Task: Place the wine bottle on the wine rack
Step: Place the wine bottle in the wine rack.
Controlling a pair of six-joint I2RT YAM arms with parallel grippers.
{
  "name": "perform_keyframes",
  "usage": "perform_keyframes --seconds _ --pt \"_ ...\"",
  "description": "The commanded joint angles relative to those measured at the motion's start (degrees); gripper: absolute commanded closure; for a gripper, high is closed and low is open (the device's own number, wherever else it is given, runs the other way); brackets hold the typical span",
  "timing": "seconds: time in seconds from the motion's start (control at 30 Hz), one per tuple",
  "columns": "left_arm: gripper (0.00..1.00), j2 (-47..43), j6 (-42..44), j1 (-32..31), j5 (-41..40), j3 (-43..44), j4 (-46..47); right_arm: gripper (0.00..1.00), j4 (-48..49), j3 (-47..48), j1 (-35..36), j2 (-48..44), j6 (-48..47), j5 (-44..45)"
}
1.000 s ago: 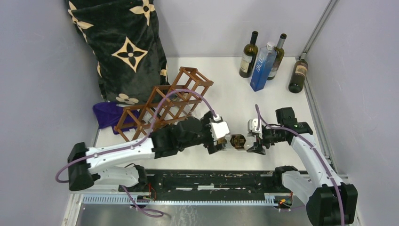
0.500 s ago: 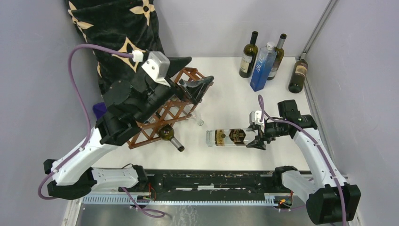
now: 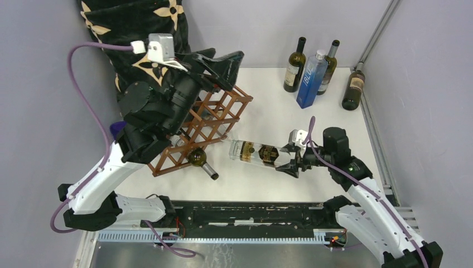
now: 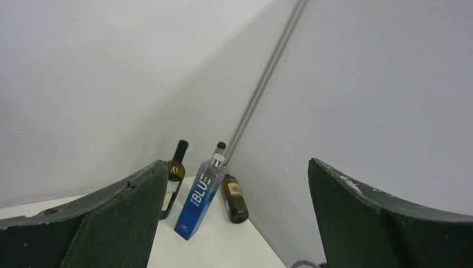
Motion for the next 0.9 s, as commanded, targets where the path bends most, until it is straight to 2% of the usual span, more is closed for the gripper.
perform_keyframes --seconds 0.0,0.07,0.17,0.33,0.5,0.67,0.87 --pt "0.0 -0.1 -3.3 0.0 -12.9 4.1 2.2 1.0 24.6 -2.7 5.8 -3.0 20.7 6.9" --pt "0.0 0.8 -2.2 0.0 -14.9 5.8 1.2 1.0 29.9 -4.6 9.5 -3.3 25.0 12.0" --pt "0.0 0.9 -0.5 0.0 -15.5 6.0 2.3 1.0 32.2 -4.5 13.5 -1.3 27.8 18.4" --pt "0.0 1.2 3.5 0.0 -17.9 6.3 2.3 1.0 37.4 -5.1 19.2 1.7 31.1 22.2" --pt "0.0 0.7 8.4 0.0 -19.7 6.2 4.0 1.0 42.0 -6.6 27.5 3.7 32.5 31.0" --pt "0.0 0.9 10.0 0.0 -21.4 6.3 4.6 1.0 48.7 -8.2 31.6 6.3 37.9 36.5" --pt "0.0 1.7 10.4 0.0 -21.8 6.1 4.9 1.0 53.7 -9.9 33.1 7.7 42.0 41.3"
